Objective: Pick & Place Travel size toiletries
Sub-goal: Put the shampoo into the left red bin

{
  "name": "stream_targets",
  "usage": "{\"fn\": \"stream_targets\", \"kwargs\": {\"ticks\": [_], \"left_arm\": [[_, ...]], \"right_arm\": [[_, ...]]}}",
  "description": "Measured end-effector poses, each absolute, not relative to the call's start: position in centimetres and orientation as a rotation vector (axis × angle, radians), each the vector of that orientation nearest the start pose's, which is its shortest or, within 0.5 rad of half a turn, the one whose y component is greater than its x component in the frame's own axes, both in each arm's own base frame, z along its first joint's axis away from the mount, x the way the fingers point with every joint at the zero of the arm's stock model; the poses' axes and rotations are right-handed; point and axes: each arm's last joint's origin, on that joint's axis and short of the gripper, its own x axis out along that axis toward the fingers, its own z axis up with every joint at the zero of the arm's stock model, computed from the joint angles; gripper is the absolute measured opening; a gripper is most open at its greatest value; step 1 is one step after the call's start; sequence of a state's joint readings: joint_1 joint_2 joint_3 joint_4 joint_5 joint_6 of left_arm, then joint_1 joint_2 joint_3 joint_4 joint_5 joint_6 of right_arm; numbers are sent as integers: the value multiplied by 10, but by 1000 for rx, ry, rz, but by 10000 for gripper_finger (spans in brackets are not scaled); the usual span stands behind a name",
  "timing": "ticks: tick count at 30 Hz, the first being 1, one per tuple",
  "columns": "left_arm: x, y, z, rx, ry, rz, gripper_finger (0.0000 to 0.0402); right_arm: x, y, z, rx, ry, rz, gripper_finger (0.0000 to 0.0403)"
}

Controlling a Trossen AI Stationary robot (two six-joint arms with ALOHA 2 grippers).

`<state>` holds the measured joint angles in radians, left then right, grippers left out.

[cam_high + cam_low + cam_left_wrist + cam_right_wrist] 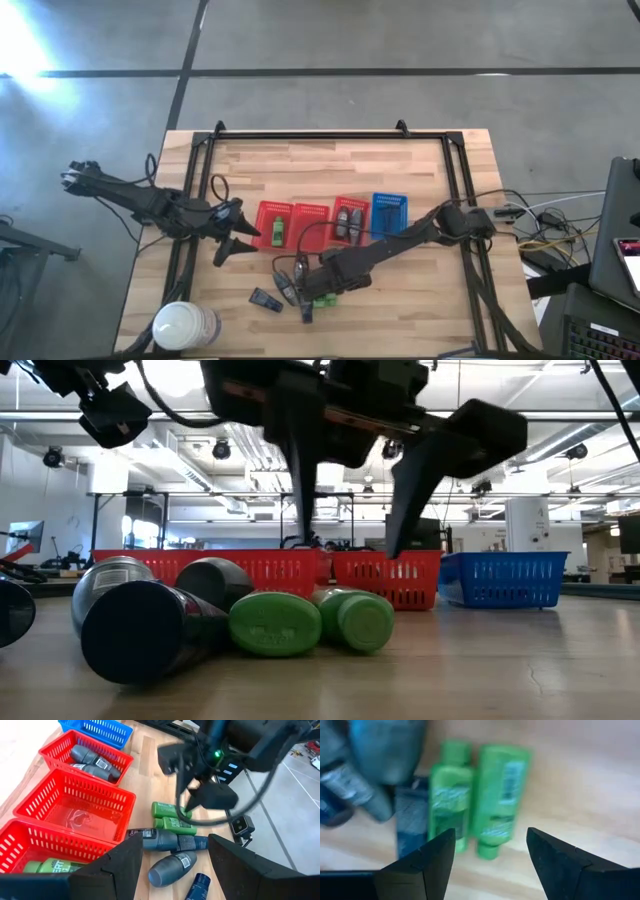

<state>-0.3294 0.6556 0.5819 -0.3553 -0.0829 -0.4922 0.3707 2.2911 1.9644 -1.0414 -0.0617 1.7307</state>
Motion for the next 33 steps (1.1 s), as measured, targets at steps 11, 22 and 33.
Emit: {"fn": "stream_targets", "kwargs": {"ticks": [11, 22, 33], "left_arm": [[140, -45, 266, -392, 470, -129, 229], [141, -44, 266, -388, 462, -99, 229], [138, -46, 260, -30, 502, -241, 229]], "right_arm": [[435, 175, 153, 1121, 1327, -868, 271], [427, 174, 140, 867, 1436, -673, 184], [423, 171, 175, 605, 1390, -402, 152]]}}
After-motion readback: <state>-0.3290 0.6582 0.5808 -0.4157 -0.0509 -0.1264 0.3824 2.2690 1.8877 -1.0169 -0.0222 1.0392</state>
